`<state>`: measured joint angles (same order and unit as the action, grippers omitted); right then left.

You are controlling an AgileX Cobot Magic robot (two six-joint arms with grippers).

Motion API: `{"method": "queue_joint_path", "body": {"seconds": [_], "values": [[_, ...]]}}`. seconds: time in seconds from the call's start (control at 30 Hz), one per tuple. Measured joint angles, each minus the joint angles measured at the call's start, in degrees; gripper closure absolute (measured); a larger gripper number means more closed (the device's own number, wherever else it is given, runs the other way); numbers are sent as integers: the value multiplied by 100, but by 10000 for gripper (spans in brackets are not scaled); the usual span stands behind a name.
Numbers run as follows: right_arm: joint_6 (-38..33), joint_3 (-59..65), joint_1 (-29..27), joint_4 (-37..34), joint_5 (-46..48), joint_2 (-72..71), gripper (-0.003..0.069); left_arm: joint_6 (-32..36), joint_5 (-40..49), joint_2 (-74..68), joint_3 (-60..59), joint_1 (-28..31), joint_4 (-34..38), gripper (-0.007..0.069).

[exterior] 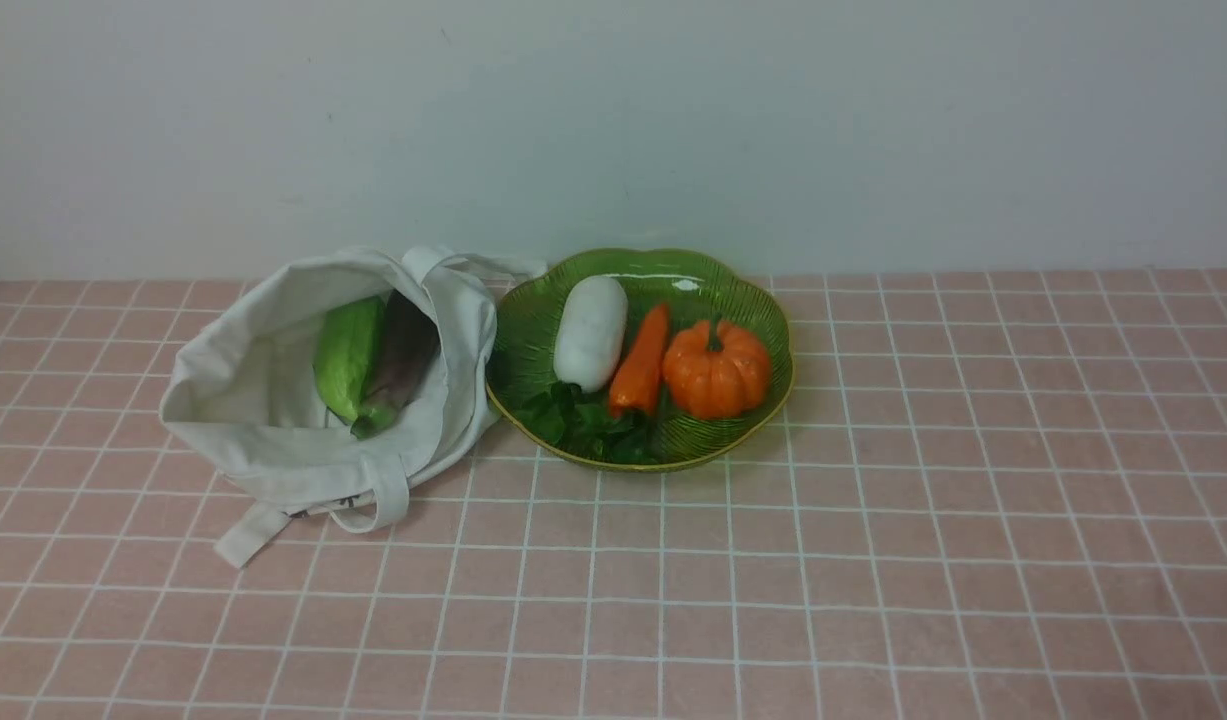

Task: Take vegetables from bag on pink coffee tablecloth place on plate.
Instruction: 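Reach into the cloth bag and grasp the green cucumber with the left gripper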

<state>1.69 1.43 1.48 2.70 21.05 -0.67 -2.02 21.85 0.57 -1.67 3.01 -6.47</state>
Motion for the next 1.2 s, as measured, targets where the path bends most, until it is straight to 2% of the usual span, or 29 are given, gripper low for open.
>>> {"method": "queue_joint_path", "body": {"seconds": [1.13,1.2], "values": [[0,0,0,0,0,0,673,-7,0,0,0,0,-9,629],[0,0,0,0,0,0,673,-328,-7,0,0,0,505,629]]}}
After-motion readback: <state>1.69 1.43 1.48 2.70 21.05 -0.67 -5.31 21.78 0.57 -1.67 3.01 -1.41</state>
